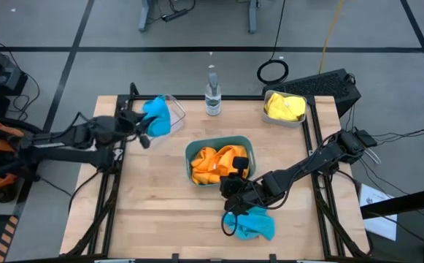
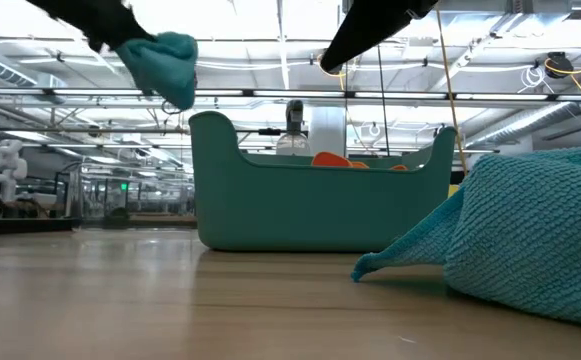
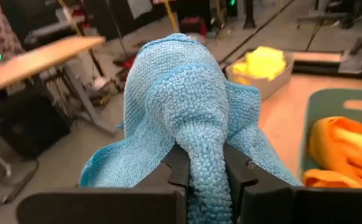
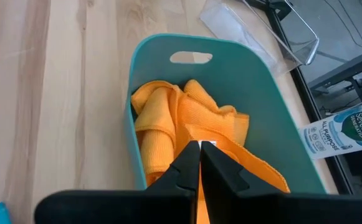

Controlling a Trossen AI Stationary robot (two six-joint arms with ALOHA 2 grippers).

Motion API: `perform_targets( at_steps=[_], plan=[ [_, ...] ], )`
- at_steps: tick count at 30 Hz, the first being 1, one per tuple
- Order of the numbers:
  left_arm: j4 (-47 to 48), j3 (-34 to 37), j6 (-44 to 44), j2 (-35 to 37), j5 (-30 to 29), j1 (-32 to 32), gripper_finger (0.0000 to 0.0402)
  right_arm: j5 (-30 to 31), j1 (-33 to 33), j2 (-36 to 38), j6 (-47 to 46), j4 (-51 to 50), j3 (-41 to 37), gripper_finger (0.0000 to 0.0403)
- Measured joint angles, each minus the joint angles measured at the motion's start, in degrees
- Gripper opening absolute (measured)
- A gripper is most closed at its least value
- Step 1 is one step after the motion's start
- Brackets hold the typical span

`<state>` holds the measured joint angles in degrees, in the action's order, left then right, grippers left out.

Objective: Sort microfiber towel by color & place in baskets
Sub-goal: Put the left blue towel into the transparent bin

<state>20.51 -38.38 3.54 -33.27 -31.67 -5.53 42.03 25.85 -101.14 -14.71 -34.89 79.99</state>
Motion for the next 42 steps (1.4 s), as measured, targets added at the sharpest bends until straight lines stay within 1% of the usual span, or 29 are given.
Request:
perform_targets(
  at_steps=[6,10,11,13,15,16,20,22,26,30,32,33,38,42],
  plan=[
    [-0.6,0.0,0.0,-4.8,13.8,-16.4,0.0038,-0.2,0.2,0.0,0.4,-0.2,0.0,0.0006],
    [2.1,0.0,1.6,-8.4,17.8,-25.5,0.0038,-0.3,0.4,0.0,0.3,-0.8,0.0,0.0006],
    [3.5,0.0,2.2,-9.5,20.1,-27.5,0.0038,-0.2,0.5,0.0,0.1,-0.8,0.0,0.0006],
    [6.1,0.0,2.8,-11.8,26.4,-30.6,0.0038,-0.3,0.5,0.0,-0.4,-0.8,0.0,0.0006],
    [7.3,0.0,2.6,-14.2,31.4,-32.7,0.0038,-0.2,0.5,0.0,-0.9,-0.9,0.0,0.0006],
    [7.4,0.0,1.8,-15.5,32.8,-33.5,0.0038,-0.2,0.5,0.0,-0.9,-1.0,0.0,0.0006],
    [7.3,0.0,-0.2,-20.1,36.2,-36.1,0.0038,-0.1,0.5,0.0,-1.4,-0.6,-0.7,0.0006],
    [7.0,0.0,0.2,-22.2,38.5,-37.1,0.0038,-0.2,0.5,0.0,-1.8,-0.4,-1.2,0.0006],
    [6.9,0.0,1.5,-25.3,40.7,-39.4,0.0038,-0.1,0.5,0.0,-2.7,-0.4,-2.7,0.0006],
    [6.4,0.0,1.3,-27.3,46.6,-42.3,0.0038,-0.1,0.5,0.0,-3.5,-0.2,-3.7,0.0006],
    [5.4,0.0,1.3,-27.8,47.1,-43.4,0.0039,-0.1,0.5,0.0,-3.7,-0.1,-3.9,0.0006],
    [4.8,0.0,1.2,-28.0,46.3,-44.0,0.0043,-0.1,0.5,0.0,-3.7,-0.1,-4.0,0.0006],
    [2.1,-0.1,-1.6,-28.6,38.5,-45.6,0.007,-0.1,0.5,0.0,-3.7,0.0,-4.0,0.0006],
    [1.9,-0.1,-1.7,-29.8,35.3,-45.6,0.0077,-0.1,0.5,0.0,-3.7,0.1,-4.0,0.0006]
  ],
)
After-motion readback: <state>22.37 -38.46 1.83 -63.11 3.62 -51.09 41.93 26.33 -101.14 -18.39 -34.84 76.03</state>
